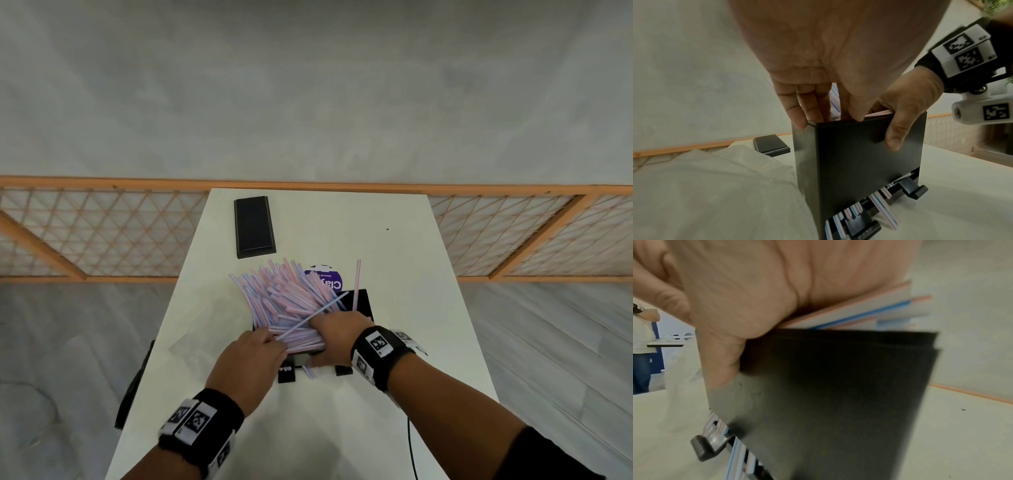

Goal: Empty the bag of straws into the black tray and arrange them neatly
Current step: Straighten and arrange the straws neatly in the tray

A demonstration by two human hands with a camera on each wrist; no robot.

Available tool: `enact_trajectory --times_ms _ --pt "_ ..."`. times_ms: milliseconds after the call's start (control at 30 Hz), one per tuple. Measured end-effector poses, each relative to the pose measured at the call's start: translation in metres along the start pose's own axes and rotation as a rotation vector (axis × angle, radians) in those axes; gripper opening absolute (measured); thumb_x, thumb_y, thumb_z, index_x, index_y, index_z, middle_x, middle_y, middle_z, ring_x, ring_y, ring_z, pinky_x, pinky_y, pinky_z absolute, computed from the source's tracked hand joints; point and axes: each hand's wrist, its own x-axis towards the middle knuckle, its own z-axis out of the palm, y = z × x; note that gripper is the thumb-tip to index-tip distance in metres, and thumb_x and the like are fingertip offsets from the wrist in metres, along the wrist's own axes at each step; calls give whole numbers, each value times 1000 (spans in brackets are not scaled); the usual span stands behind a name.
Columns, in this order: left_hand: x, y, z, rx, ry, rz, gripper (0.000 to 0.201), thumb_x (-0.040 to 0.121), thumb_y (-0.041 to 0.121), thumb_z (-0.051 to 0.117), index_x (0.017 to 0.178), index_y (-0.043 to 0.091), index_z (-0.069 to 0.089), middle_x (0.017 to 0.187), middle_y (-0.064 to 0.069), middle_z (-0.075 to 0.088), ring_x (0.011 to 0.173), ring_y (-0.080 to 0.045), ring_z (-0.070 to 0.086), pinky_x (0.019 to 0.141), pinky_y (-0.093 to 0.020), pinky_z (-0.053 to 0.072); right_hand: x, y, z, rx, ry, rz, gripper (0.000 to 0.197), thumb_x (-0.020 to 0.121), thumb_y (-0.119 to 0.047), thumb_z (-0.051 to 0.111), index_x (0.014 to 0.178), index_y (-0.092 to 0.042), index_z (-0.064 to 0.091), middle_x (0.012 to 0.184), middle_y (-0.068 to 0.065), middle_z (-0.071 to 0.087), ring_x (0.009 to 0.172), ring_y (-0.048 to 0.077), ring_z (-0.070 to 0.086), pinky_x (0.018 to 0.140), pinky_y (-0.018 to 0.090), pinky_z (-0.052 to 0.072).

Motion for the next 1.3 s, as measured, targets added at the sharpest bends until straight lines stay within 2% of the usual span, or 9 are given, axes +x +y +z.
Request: enact_trajectory --times_ms 133,267,367,467,667,867,1000,1167,1300 --pt "-7 -2 -2 7 46 0 6 92 30 69 87 32 71 91 5 60 76 -20 58 65 -33 57 -9 2 -6 121 69 -93 63 72 -58 80 122 -29 56 115 0 67 103 21 63 88 34 53" --pt "-8 0 -6 -18 75 -28 32 96 41 42 86 31 72 92 7 60 80 -17 60 71 -29 57 -15 4 -8 103 192 -168 53 73 -58 79 111 -26 62 107 -2 65 97 18 59 86 32 49" --pt "-8 6 -13 -76 51 -64 18 97 34 58 87 28 71 97 6 58 82 -17 59 73 -29 56 -19 5 -2 30 247 -219 45 79 -53 75 105 -18 64 104 3 65 94 23 60 80 32 44" --pt "-6 8 -20 -119 66 -95 7 90 26 73 86 23 69 98 3 59 81 -20 59 70 -30 53 -22 3 6 -5 206 -195 40 86 -54 68 102 -18 63 104 3 66 96 25 61 84 35 49" --pt "2 10 -20 -75 27 -48 10 98 26 59 92 26 67 93 5 63 81 -19 59 70 -32 50 -17 0 30 10 86 -92 59 78 -69 58 120 -27 59 120 -2 66 109 22 63 89 40 55" --pt "8 14 -16 51 -191 -55 22 79 20 72 97 32 72 89 7 69 79 -23 69 65 -36 45 -10 -5 34 34 39 -26 74 70 -75 58 131 -33 54 125 -5 67 112 21 64 93 37 55" --pt "8 13 -15 71 -164 -48 18 81 24 71 95 35 71 89 8 68 79 -20 68 64 -34 44 -4 -5 35 -46 62 -20 79 66 -79 57 128 -30 56 123 -1 69 110 25 65 94 40 54" --pt "7 9 -10 65 -107 -49 16 79 27 78 86 36 67 81 11 65 70 -16 66 57 -33 45 -5 -7 31 -120 92 -23 74 72 -77 57 127 -28 57 122 1 69 111 28 62 100 43 47" --pt "7 7 -7 63 -25 -29 11 87 30 72 85 36 63 81 12 62 68 -16 62 56 -33 45 -9 -9 25 -114 84 -11 70 76 -73 60 126 -23 57 123 4 67 114 30 59 103 44 41"
